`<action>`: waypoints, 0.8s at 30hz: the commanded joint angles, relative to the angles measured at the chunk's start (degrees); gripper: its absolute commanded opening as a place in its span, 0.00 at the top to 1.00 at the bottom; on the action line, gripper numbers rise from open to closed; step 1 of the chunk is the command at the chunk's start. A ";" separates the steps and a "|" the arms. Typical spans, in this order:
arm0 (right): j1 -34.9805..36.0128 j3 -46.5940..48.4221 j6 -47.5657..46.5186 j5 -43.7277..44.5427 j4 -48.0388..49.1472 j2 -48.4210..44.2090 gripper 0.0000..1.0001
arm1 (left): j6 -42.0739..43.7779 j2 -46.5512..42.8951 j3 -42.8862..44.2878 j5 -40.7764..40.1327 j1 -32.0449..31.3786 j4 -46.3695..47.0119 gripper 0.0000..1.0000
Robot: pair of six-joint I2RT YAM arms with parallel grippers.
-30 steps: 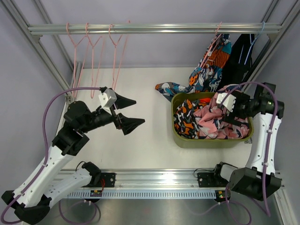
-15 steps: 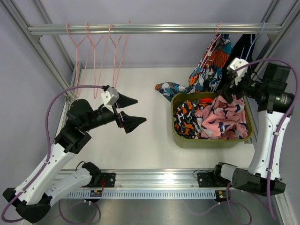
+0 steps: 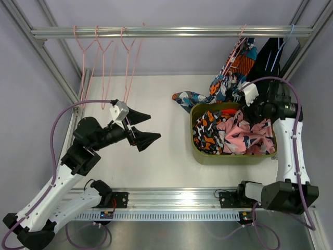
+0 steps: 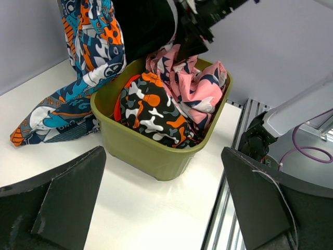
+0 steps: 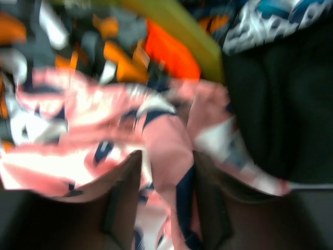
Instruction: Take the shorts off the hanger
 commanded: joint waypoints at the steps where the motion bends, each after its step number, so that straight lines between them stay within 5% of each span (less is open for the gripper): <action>1: 0.27 -5.45 -2.64 5.67 -3.44 -7.55 0.60 | -1.00 -0.43 -0.85 -1.70 0.19 4.32 0.01; 5: 0.27 -11.53 -2.66 4.09 -5.20 -12.39 0.78 | -0.29 1.59 0.19 -0.39 0.19 4.50 0.01; 14: 0.71 -18.31 13.68 6.54 5.68 -2.47 0.88 | -1.61 3.88 1.96 1.29 0.28 4.94 0.01; 24: 5.46 -27.28 13.96 12.61 17.04 6.59 0.87 | -3.46 3.18 0.73 -1.61 0.28 5.38 0.01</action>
